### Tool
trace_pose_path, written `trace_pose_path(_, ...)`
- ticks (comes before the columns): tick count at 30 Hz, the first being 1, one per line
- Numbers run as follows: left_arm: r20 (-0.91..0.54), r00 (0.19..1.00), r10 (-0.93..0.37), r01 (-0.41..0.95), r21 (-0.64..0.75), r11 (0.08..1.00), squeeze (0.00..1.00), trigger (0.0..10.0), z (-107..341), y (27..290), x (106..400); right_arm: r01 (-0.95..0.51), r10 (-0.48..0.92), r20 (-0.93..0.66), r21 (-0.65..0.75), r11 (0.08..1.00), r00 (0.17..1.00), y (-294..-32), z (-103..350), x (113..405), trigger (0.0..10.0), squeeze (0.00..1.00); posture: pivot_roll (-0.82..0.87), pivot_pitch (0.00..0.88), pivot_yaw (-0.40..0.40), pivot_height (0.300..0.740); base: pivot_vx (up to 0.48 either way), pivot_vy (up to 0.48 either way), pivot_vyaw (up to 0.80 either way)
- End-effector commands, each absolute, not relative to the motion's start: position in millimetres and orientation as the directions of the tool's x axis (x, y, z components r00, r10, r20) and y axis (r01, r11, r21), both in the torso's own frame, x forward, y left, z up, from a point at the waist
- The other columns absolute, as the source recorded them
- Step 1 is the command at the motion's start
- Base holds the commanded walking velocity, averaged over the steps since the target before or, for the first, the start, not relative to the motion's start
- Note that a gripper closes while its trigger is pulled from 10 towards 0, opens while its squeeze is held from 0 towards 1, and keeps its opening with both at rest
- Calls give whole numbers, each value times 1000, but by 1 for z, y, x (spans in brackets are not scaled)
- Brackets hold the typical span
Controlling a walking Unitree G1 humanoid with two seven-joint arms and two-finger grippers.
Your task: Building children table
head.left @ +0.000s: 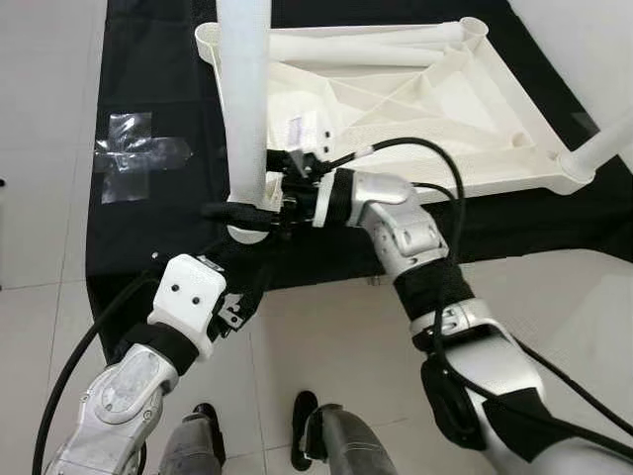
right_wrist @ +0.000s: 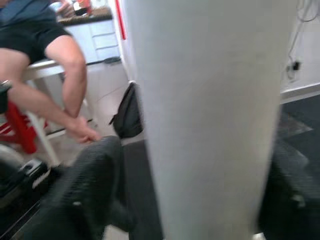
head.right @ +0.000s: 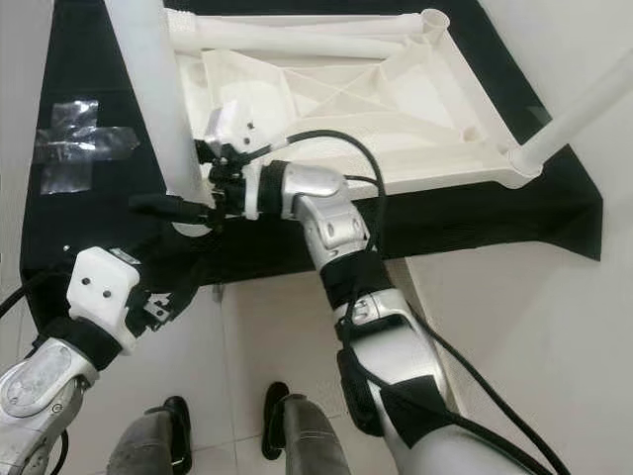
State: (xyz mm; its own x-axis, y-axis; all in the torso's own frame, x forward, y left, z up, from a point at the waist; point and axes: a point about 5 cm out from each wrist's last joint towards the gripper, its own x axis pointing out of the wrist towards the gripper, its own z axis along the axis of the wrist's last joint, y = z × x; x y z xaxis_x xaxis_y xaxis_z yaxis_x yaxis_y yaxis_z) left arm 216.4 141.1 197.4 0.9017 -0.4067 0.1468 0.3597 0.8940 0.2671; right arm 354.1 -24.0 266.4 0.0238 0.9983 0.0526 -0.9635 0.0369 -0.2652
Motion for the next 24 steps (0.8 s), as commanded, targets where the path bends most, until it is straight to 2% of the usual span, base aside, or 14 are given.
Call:
trace_pose_path(1,124,904,-409,365,272,890,0,10000,194,140,216,-961,998,28,-271,-51,-61,-18,265,351,0,0,192,281,-191,740,0,0,0)
trace_pose_path(6,126,905,-406,362,273,891,0,10000,194,141,216,-960,996,25,-269,-71,-81,-19,269,354,0,0,183,283,-191,740,0,0,0)
trace_pose_path(11,124,905,-407,364,271,891,0,10000,194,141,215,-964,998,40,-261,-40,-52,-26,268,359,0,0,171,293,-184,740,0,0,0)
trace_pose_path(13,123,905,-408,365,269,891,0,10000,195,141,214,-962,997,60,-263,66,52,-38,259,363,0,0,156,304,-178,740,0,0,0)
trace_pose_path(14,123,905,-408,365,269,891,0,10000,195,141,214,-962,997,60,-263,66,52,-38,259,363,0,0,156,304,-178,740,0,0,0)
trace_pose_path(15,123,905,-408,365,268,891,0,10000,195,141,214,-955,990,76,-262,139,123,-45,255,365,0,0,142,310,-176,740,0,0,0)
trace_pose_path(16,123,905,-408,365,268,891,0,10000,195,141,214,-955,990,76,-262,139,123,-45,255,365,0,0,142,310,-176,740,0,0,0)
trace_pose_path(17,122,905,-407,365,266,892,0,10000,195,142,214,-943,973,93,-242,230,213,-53,250,369,0,0,142,310,-176,740,0,0,0)
trace_pose_path(18,122,905,-407,365,266,892,0,10000,195,142,214,-943,973,93,-242,230,213,-53,250,369,0,0,142,310,-176,740,0,0,0)
trace_pose_path(19,120,906,-407,366,263,893,0,10000,194,142,213,-876,893,141,-182,447,426,-59,238,372,0,0,130,312,-179,740,0,0,0)
trace_pose_path(20,118,905,-409,369,260,892,0,10000,194,142,213,-693,707,84,-147,706,702,-71,208,367,0,0,129,313,-175,740,0,0,0)
trace_pose_path(21,118,905,-409,369,260,892,0,10000,194,142,213,-693,707,84,-147,706,702,-71,208,367,0,0,129,313,-175,740,0,0,0)
trace_pose_path(22,116,904,-412,373,260,890,0,10000,194,142,213,-564,576,48,-146,813,816,-74,184,349,0,0,137,329,-166,740,0,0,0)
trace_pose_path(24,116,904,-412,373,260,890,0,10000,194,142,213,-564,576,48,-146,813,816,-74,184,349,0,0,137,329,-166,740,0,0,0)
